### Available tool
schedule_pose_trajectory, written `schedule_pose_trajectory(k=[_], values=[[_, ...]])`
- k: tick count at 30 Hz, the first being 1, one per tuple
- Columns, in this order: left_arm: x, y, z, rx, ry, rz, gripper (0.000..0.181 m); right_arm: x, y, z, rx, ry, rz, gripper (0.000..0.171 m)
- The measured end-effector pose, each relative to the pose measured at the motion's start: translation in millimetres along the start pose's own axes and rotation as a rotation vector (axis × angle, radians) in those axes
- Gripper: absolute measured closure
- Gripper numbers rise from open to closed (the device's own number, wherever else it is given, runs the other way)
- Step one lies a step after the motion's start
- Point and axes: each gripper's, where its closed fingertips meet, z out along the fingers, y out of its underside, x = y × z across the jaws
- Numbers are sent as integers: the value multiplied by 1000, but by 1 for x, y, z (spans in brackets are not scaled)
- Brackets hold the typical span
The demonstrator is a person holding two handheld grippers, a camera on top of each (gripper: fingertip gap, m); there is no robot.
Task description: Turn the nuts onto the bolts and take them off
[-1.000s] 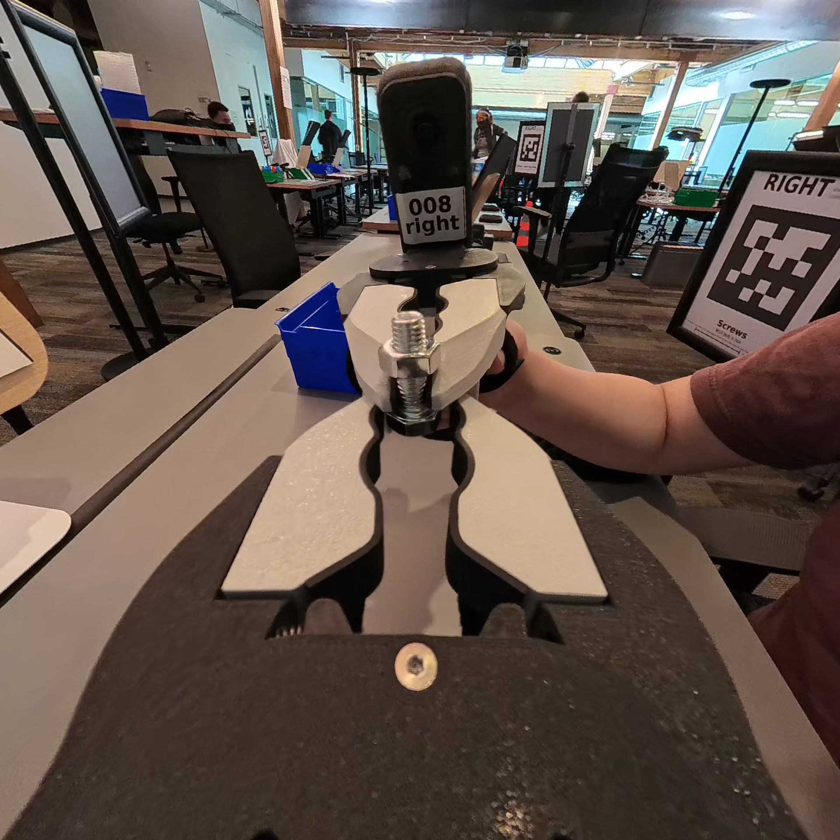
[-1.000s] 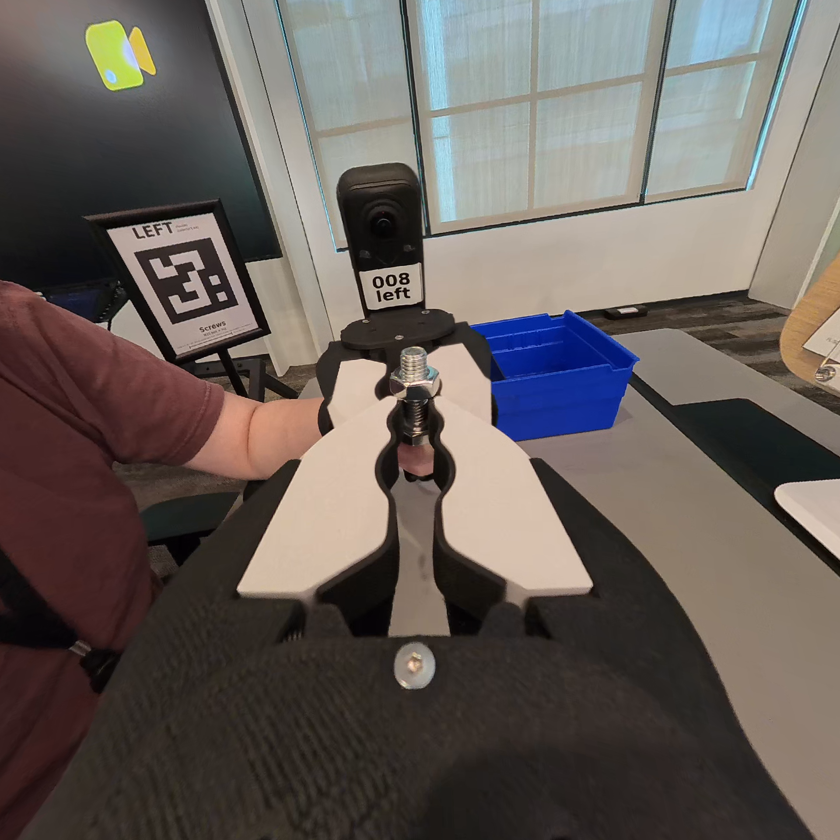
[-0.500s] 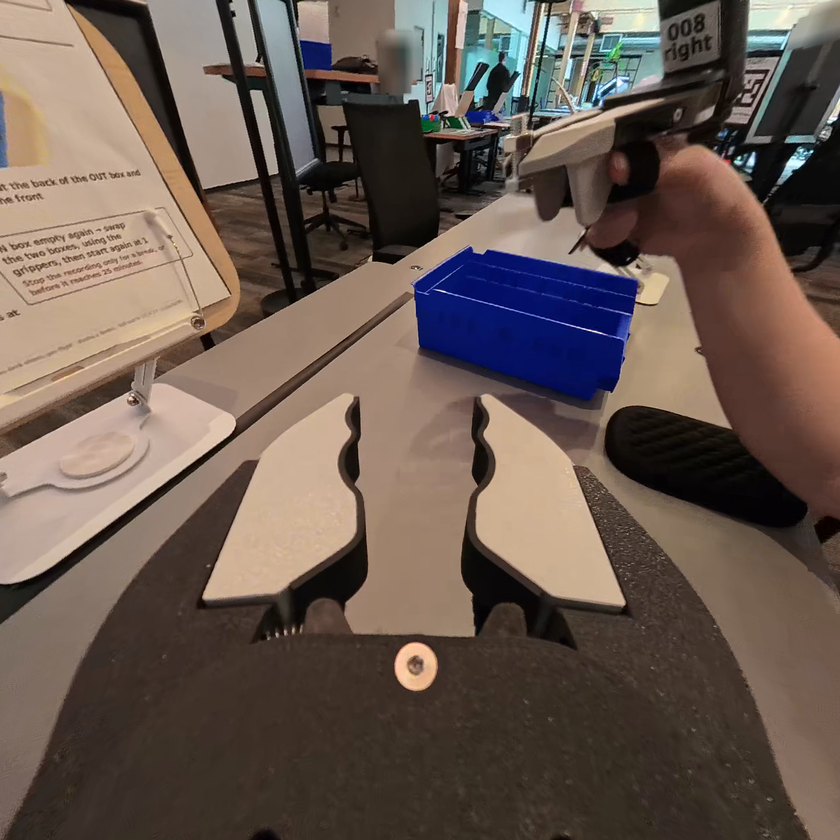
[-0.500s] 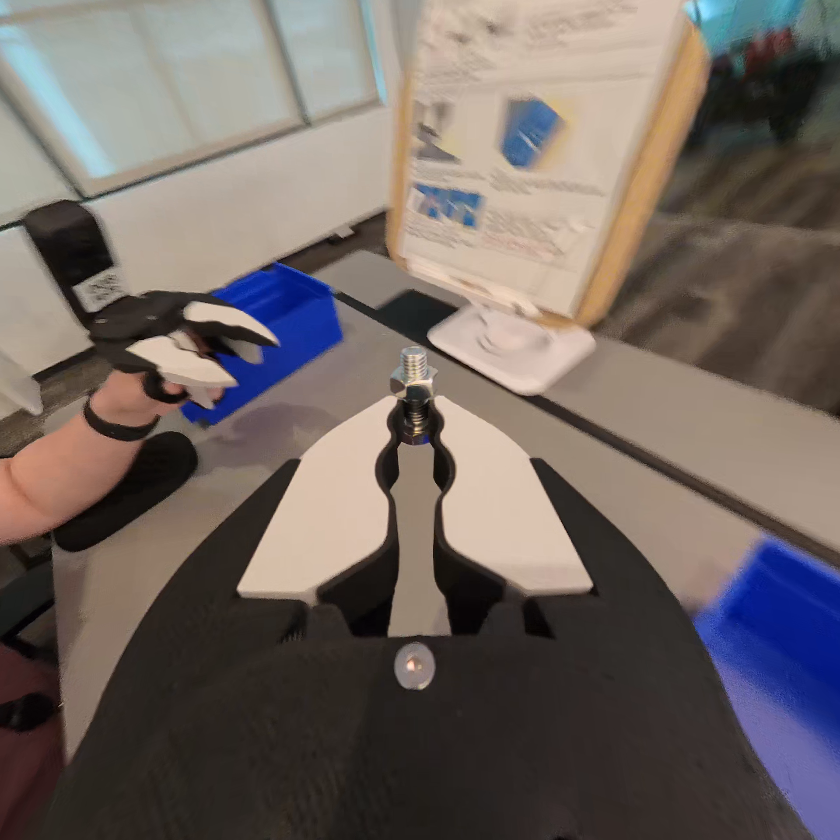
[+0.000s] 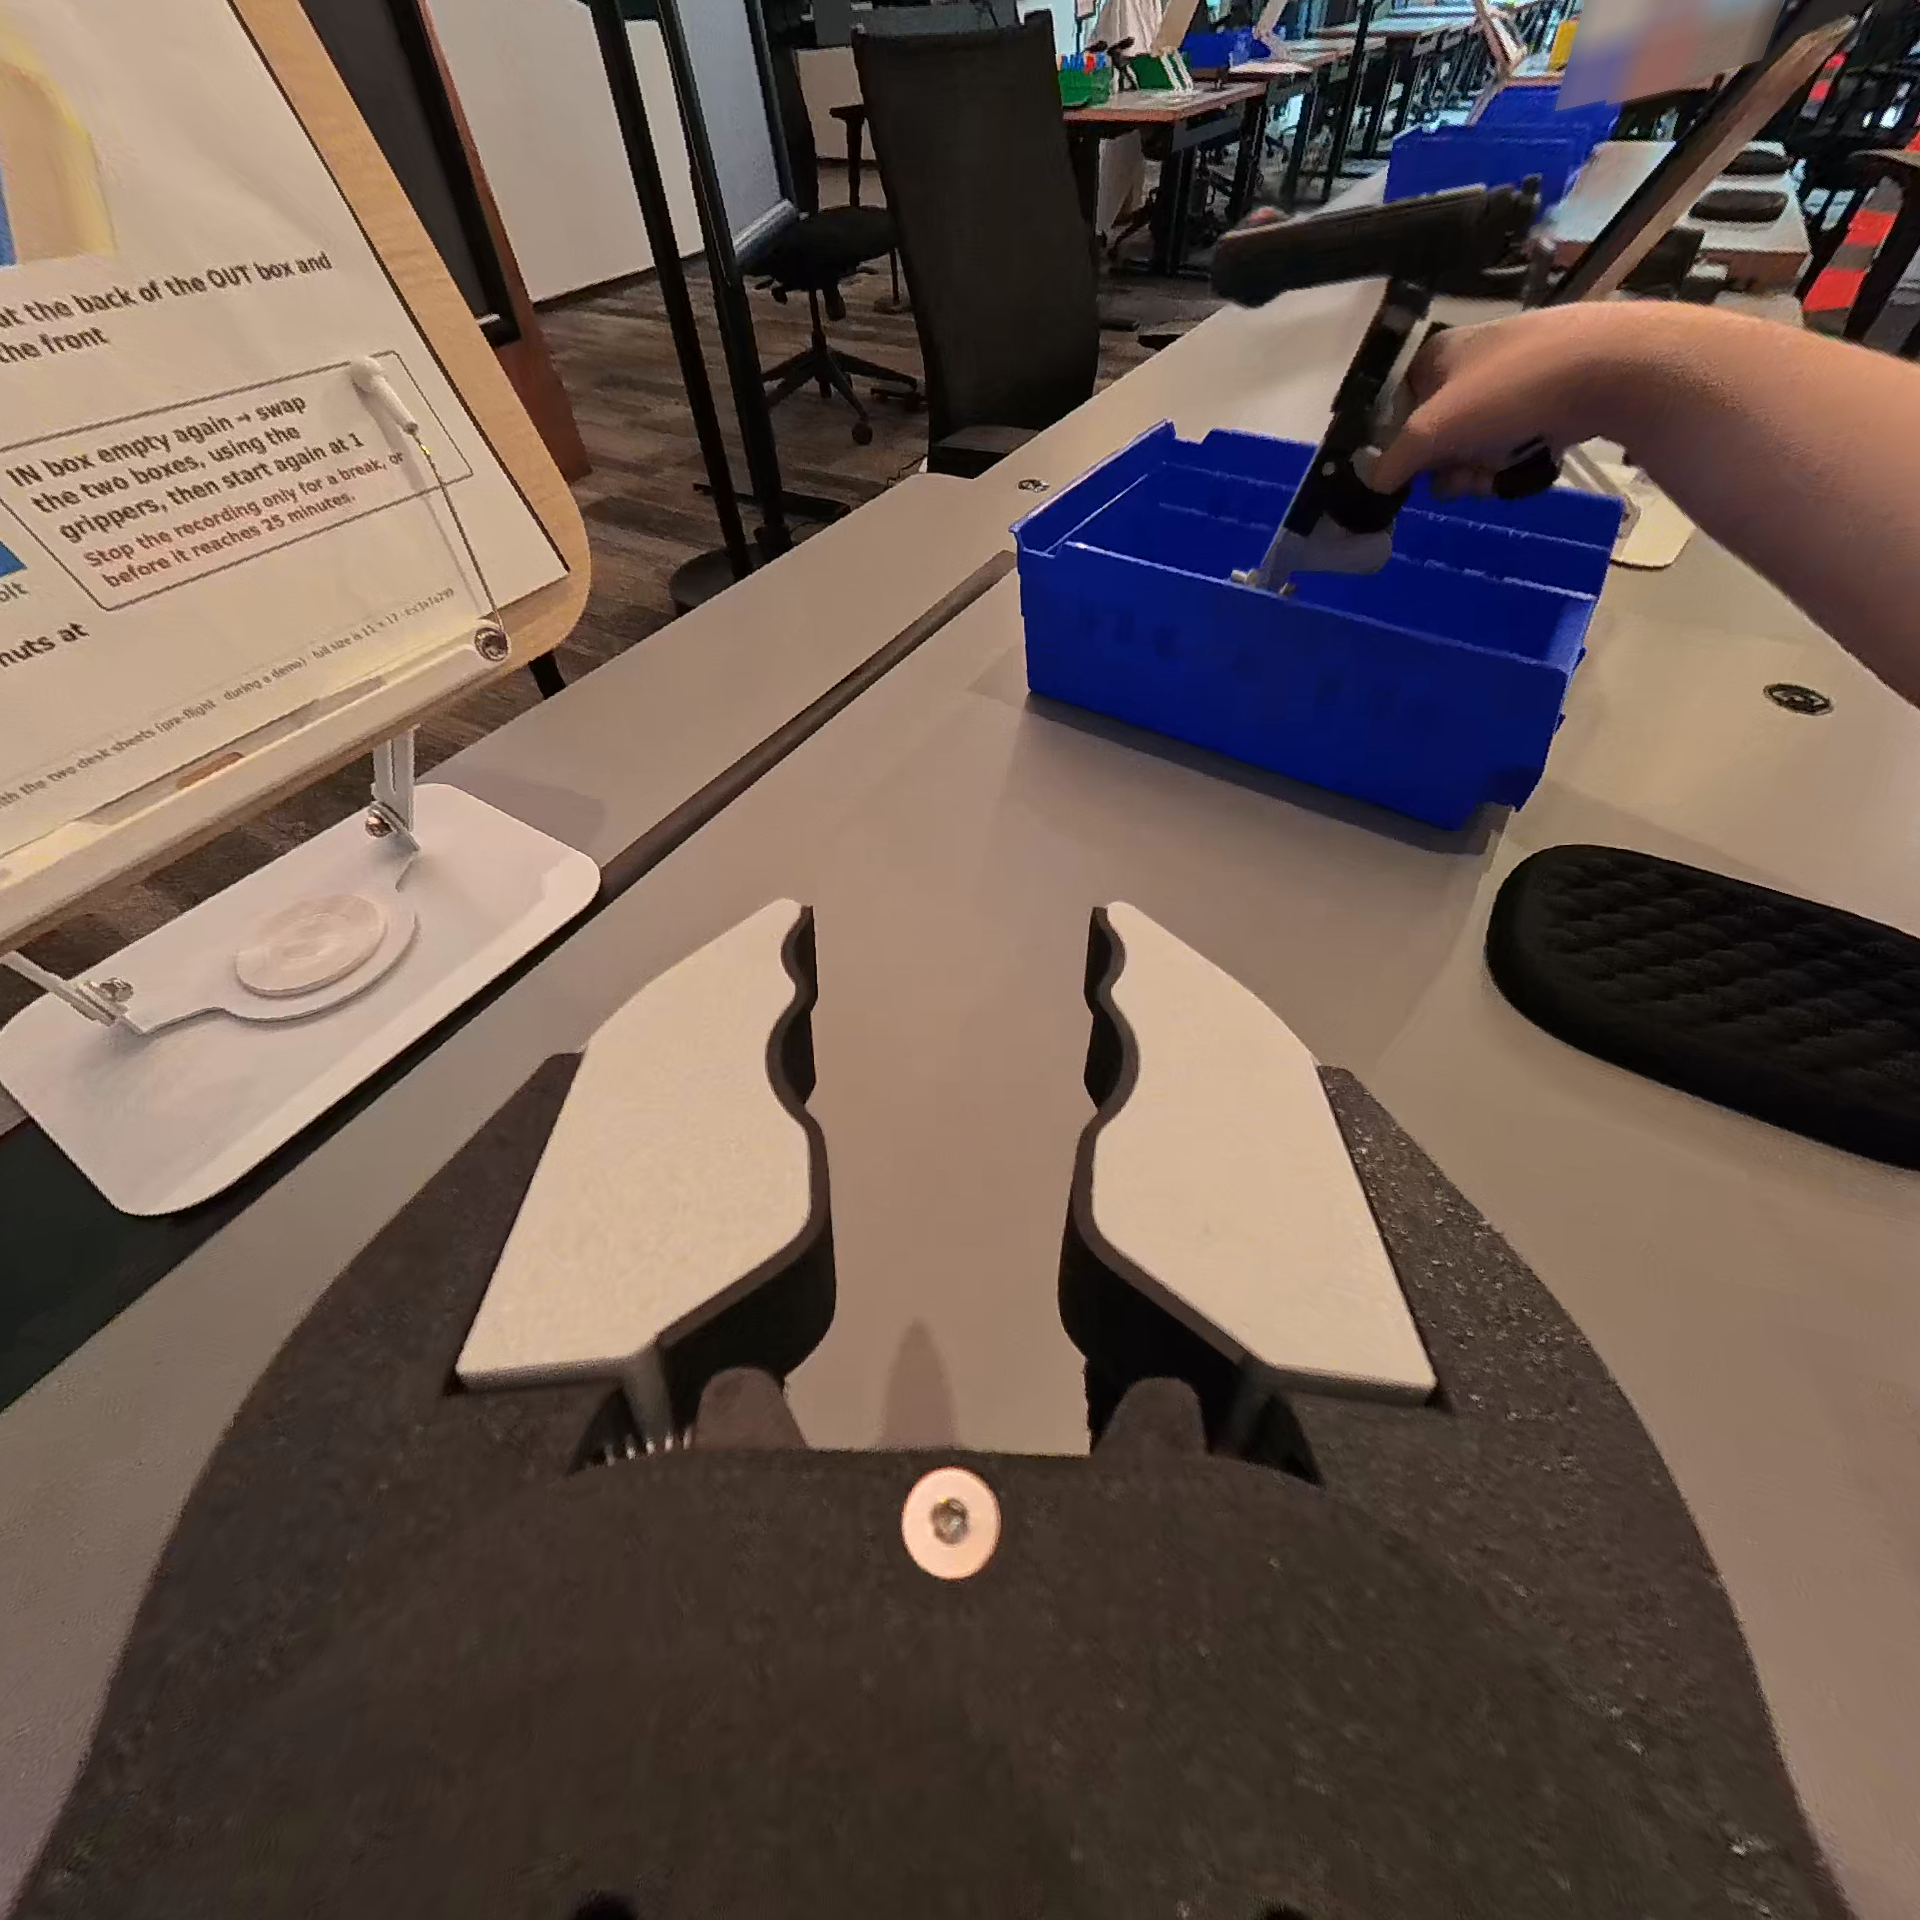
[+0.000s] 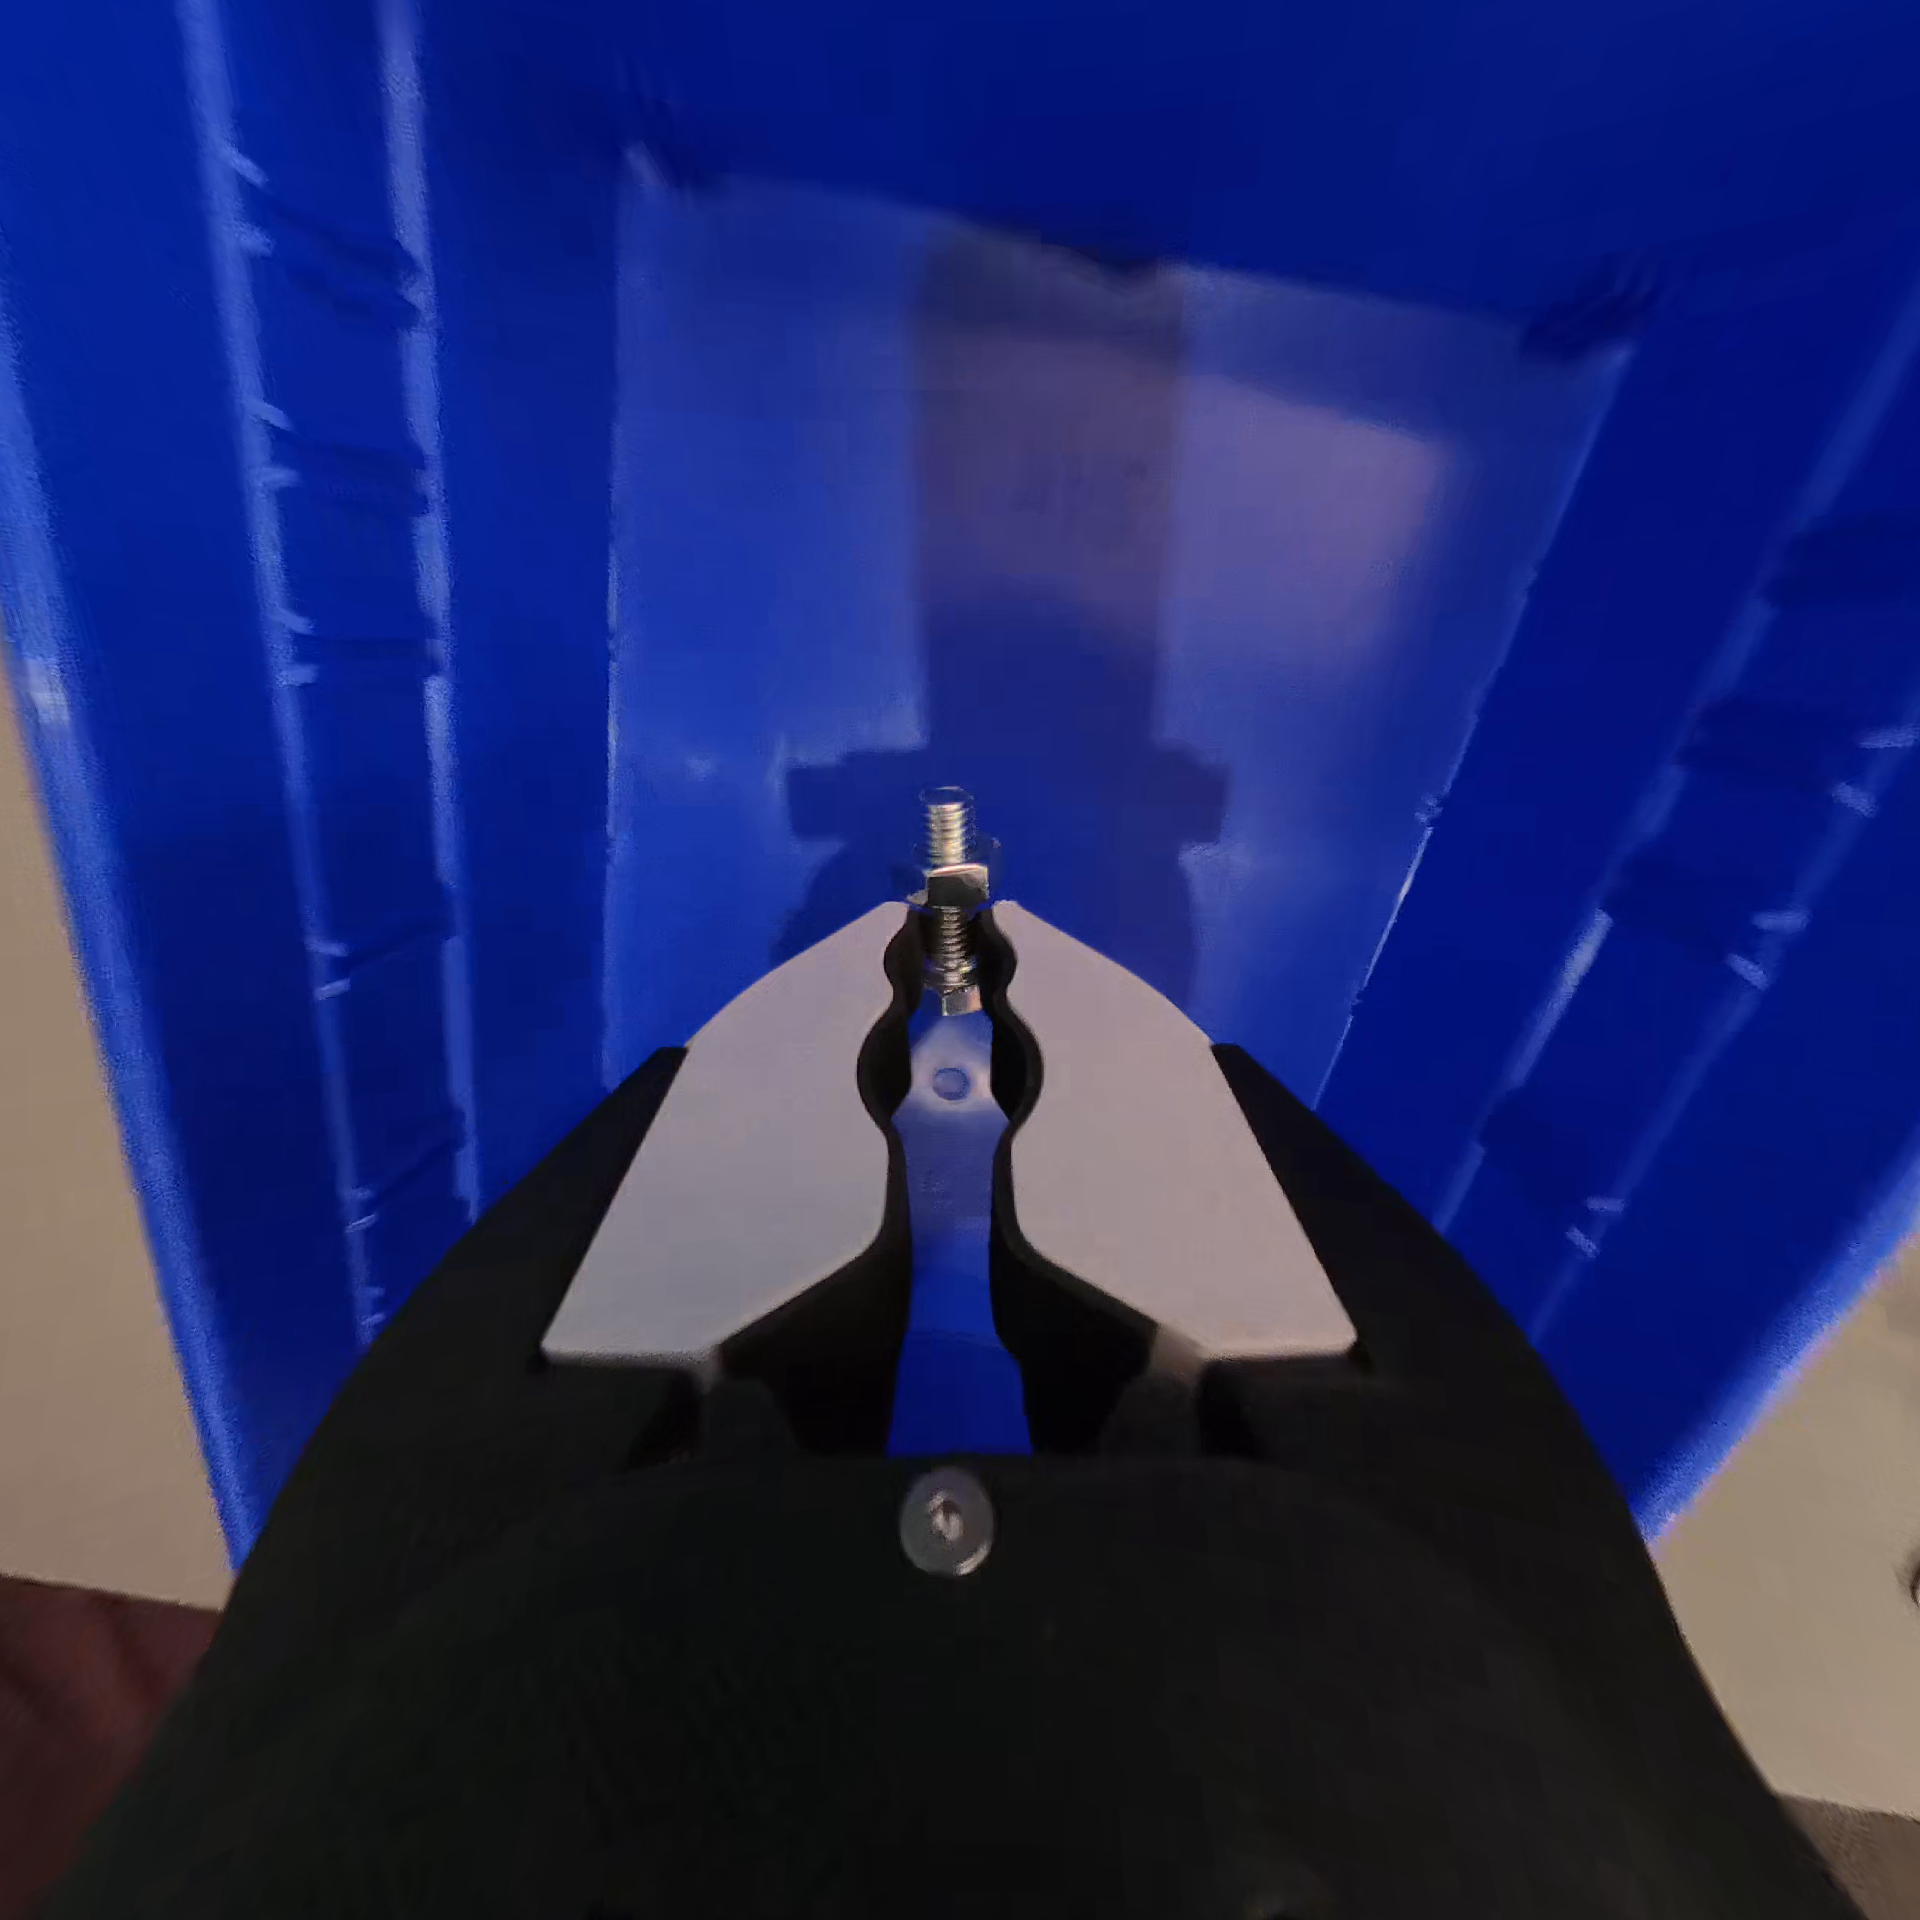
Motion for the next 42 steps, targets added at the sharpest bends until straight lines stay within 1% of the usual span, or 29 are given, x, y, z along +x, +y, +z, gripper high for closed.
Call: schedule_pose_trajectory(k=[3, 9, 11, 17, 26, 29, 30, 31, 34, 36, 37, 39, 42], values=[[0, 4, 3, -21, 3, 0, 132, 4, 6, 19, -87, 15, -31, 161], [-4, 7, 3, -24, 5, -9, 132, 11, -4, 34, -142, 64, -158, 160], [-5, 8, 3, -32, 8, -20, 132, 14, -2, 35, -174, 57, -128, 160], [-11, 16, 6, -67, -5, -30, 133, -2, -7, 37, -157, -22, -62, 160], [-15, 21, 8, -87, -7, -53, 133, -8, -7, 43, -156, -15, 10, 160], [-16, 21, 7, -89, -11, -57, 132, -7, -6, 43, -163, 4, 5, 159], [-17, 21, 6, -87, -12, -60, 131, -7, -7, 44, -158, 10, 1, 159], [-17, 20, 6, -84, -14, -65, 130, -6, -8, 45, -150, 17, -1, 155], [-21, 17, 3, -65, -34, -81, 122, -5, -11, 43, -107, 42, -8, 145], [-23, 14, 1, -55, -38, -85, 122, -6, -17, 36, -40, 45, -4, 138], [-25, 12, -1, -50, -43, -87, 121, -7, -20, 28, 1, 52, 4, 138], [-28, 7, -6, -28, -56, -90, 121, -5, -30, 3, 120, 90, 22, 136], [-34, -2, -15, 10, -72, -96, 121, -8, -49, -59, 396, 183, 45, 137]])
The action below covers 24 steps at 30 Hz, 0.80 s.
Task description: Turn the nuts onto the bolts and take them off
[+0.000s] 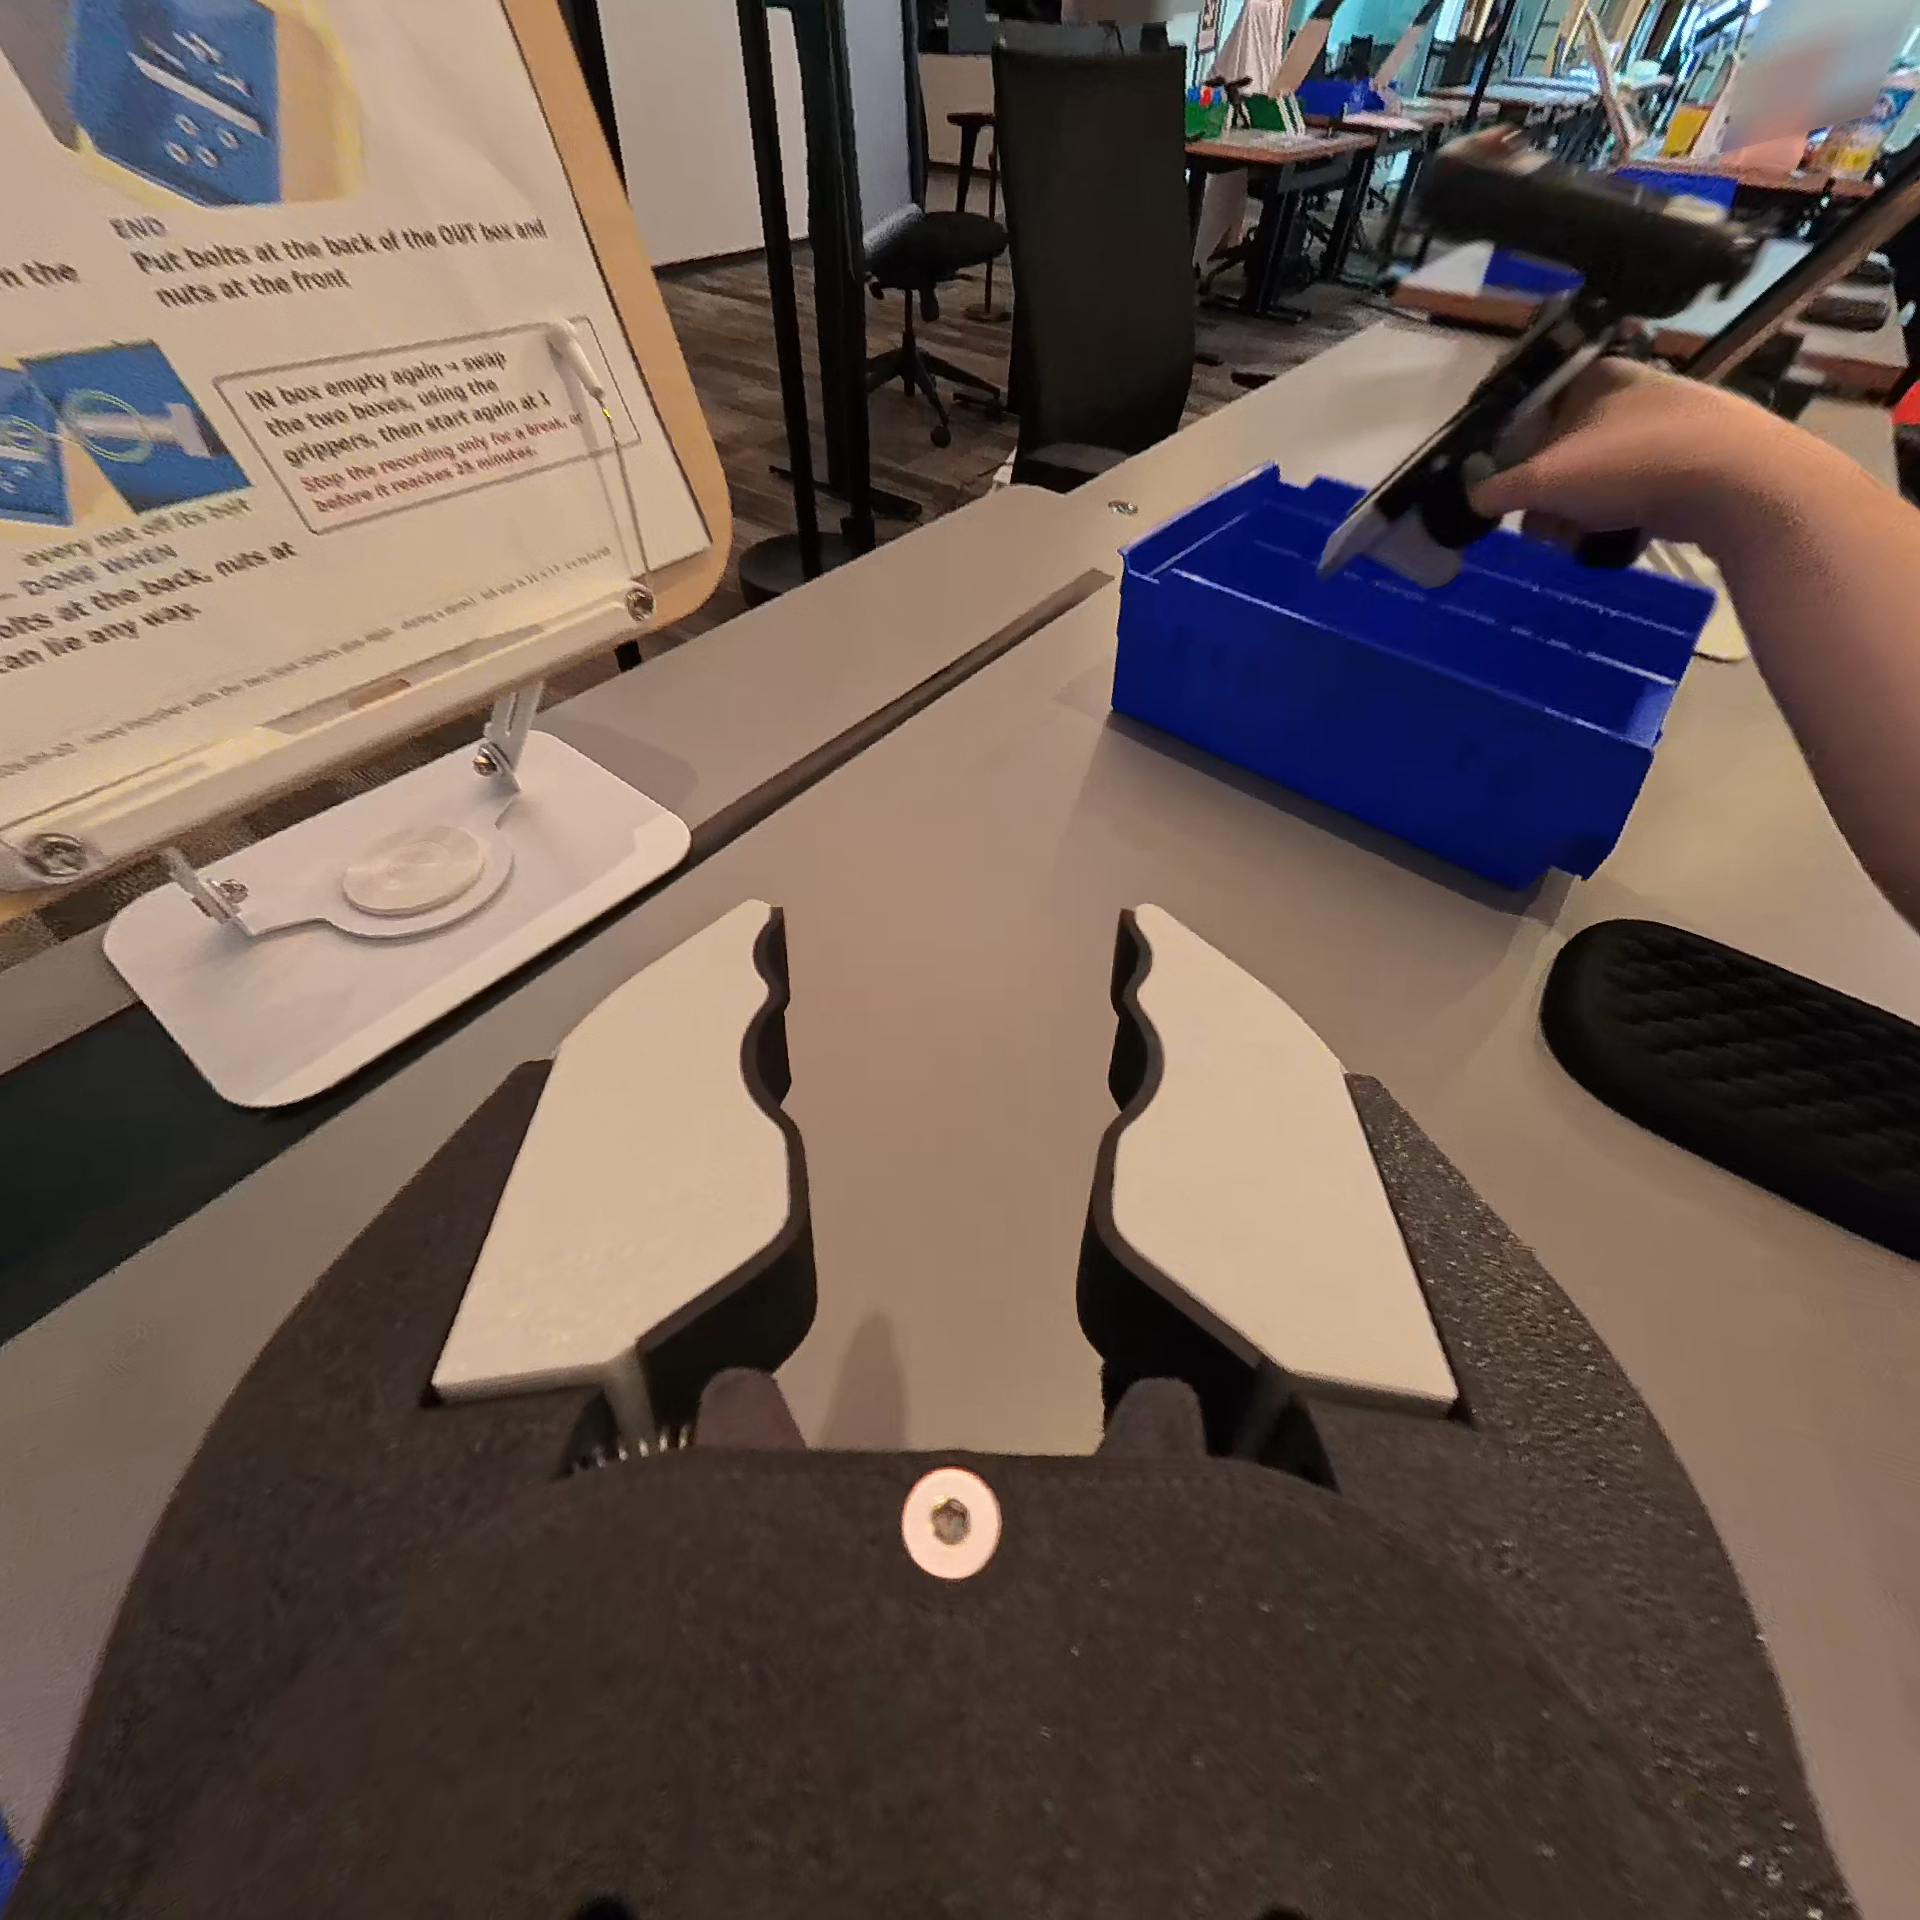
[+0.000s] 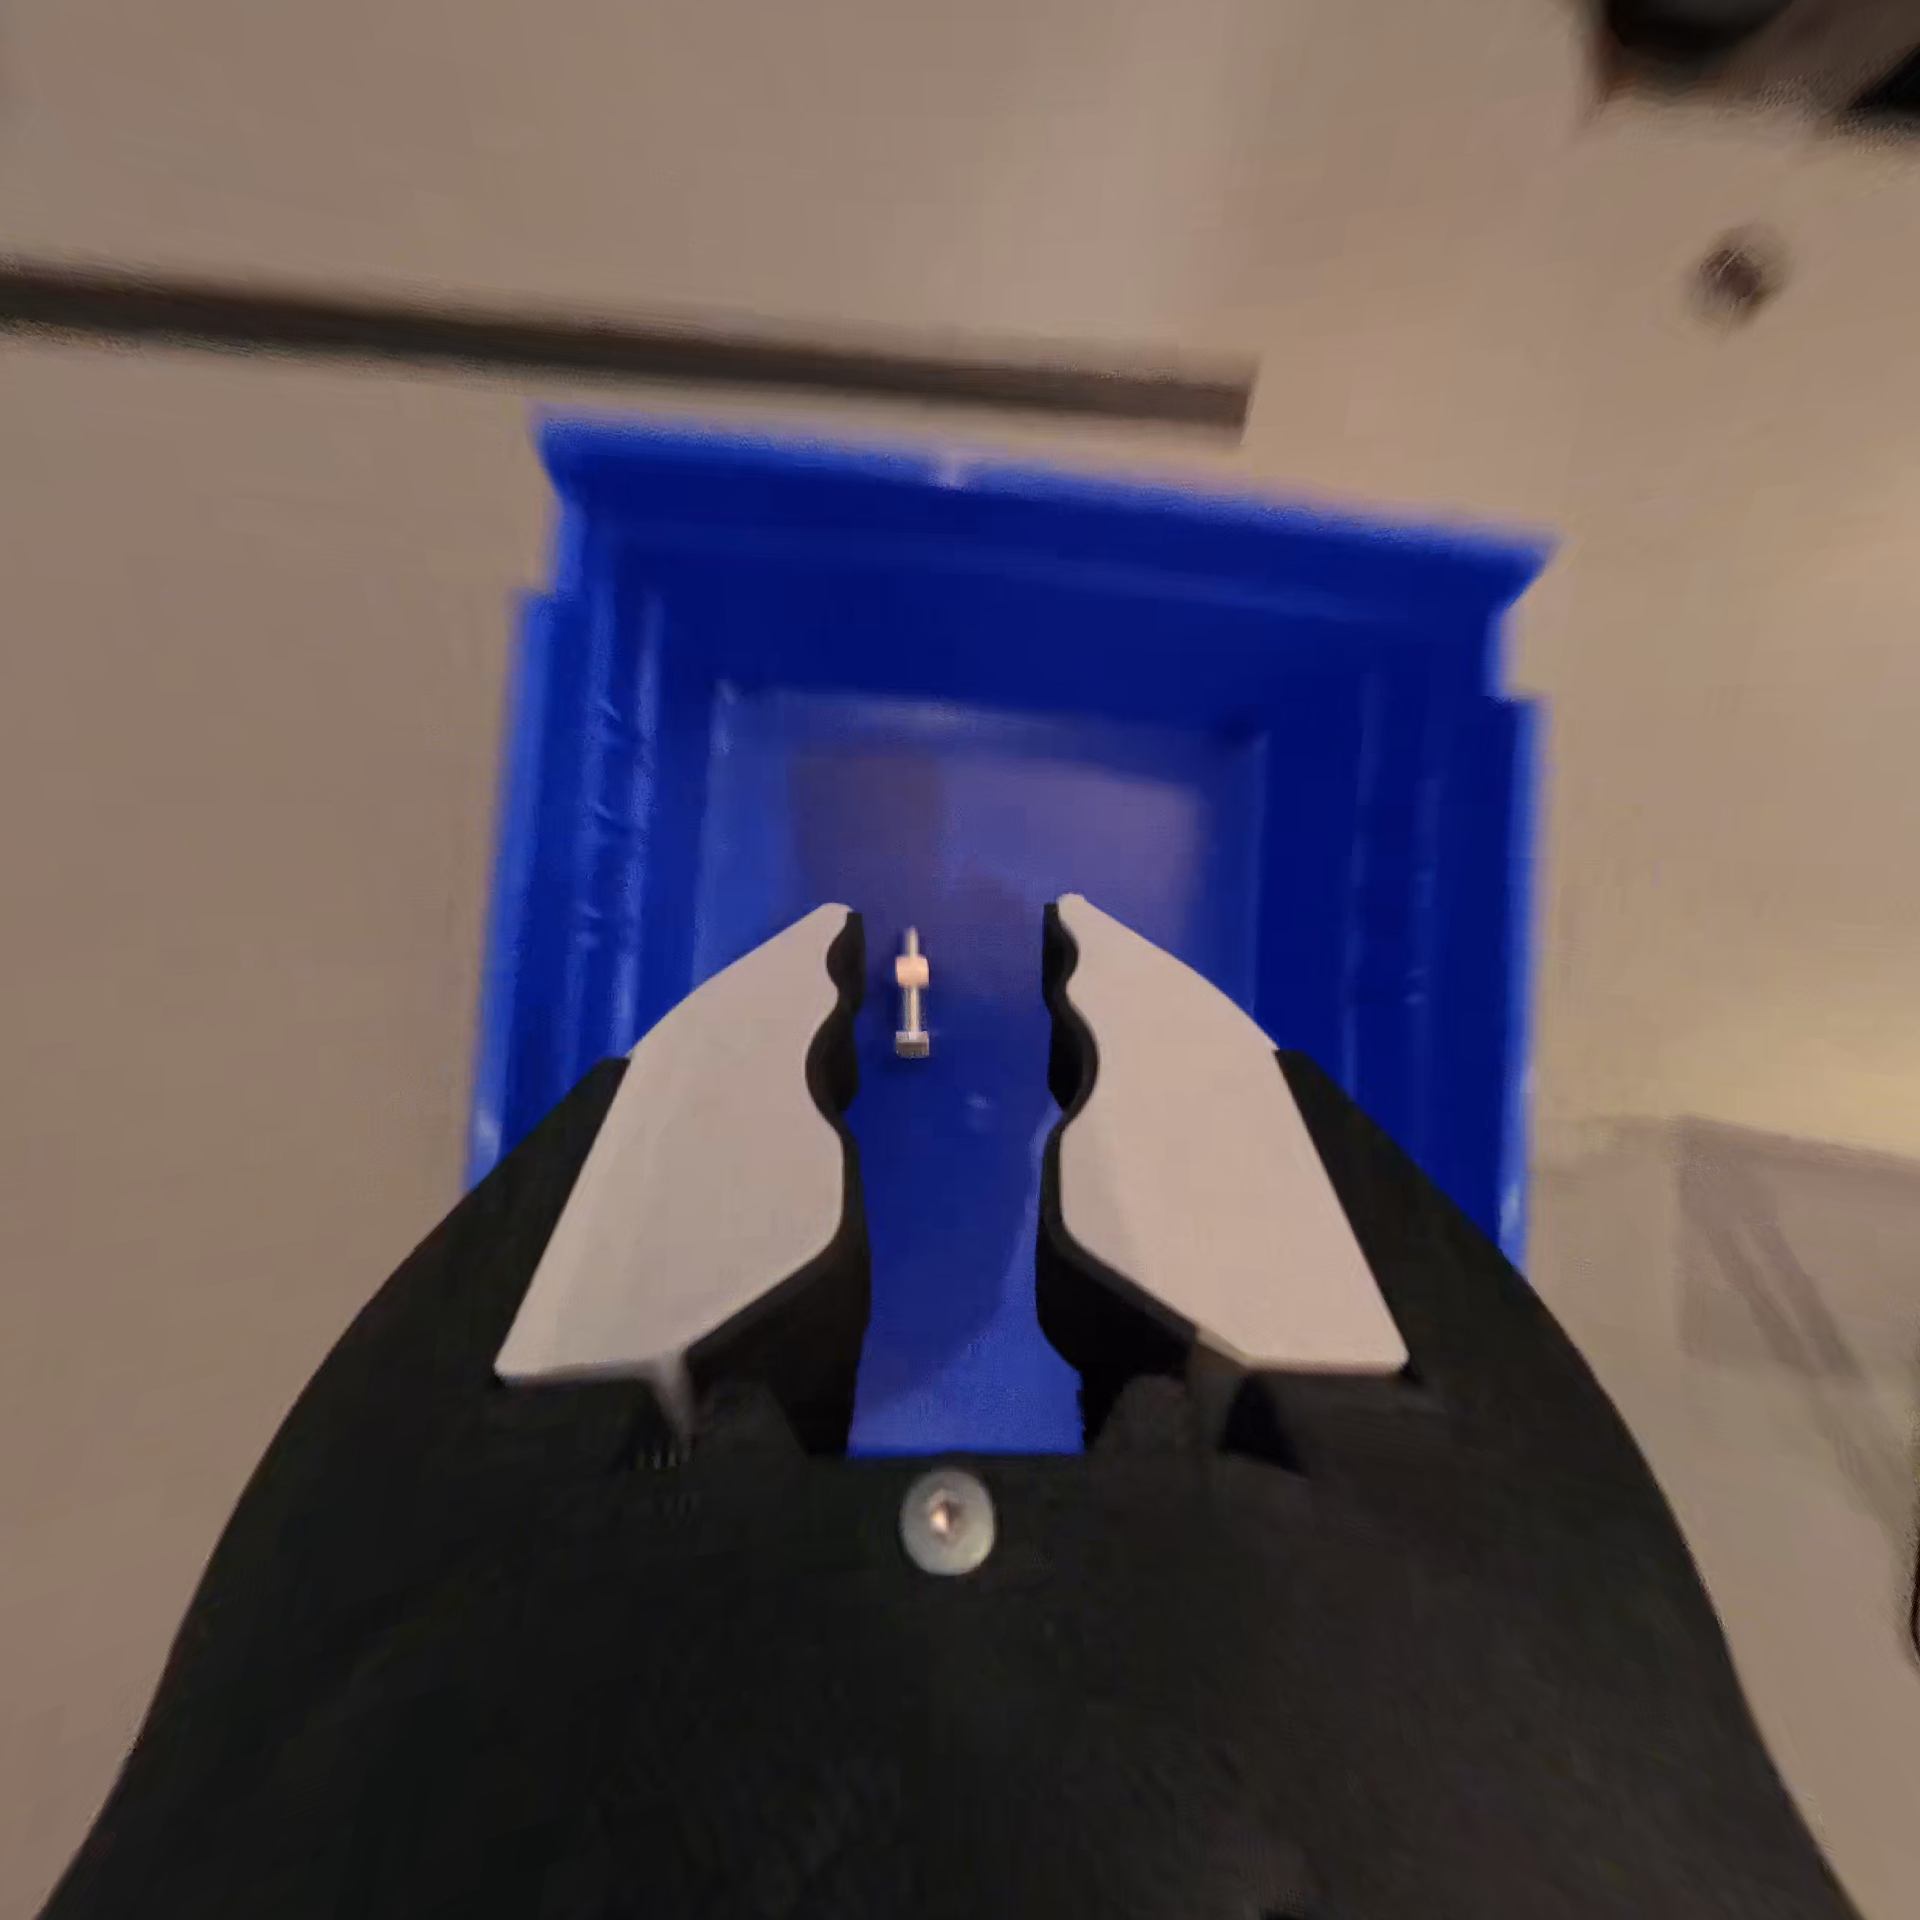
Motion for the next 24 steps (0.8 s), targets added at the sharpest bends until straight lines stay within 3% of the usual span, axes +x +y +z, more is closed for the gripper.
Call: schedule_pose_trajectory(k=[2, 4, 7, 9, 12, 15, 19, 24], values=[[-5, -7, -6, 26, -13, -2, 123, -13, -33, -46, 244, 38, -21, 134], [-7, -13, -13, 55, -17, -7, 124, -54, -63, -93, 515, -27, -98, 124], [-9, -22, -21, 94, -17, -11, 125, -155, -86, -159, 878, -323, -278, 117], [-9, -27, -26, 119, -11, -9, 126, -224, -84, -195, 1025, -577, -386, 118], [-5, -34, -32, 154, 17, -6, 127, -307, -66, -221, 1053, -889, -551, 118], [-1, -38, -35, 166, 42, -2, 129, -357, -48, -224, 1039, -1075, -630, 120], [0, -38, -40, 145, 43, 33, 131, -381, -29, -215, 1041, -1179, -660, 132], [-2, -42, -50, 126, 28, 63, 132, -375, -32, -207, 1017, -1210, -606, 137]])
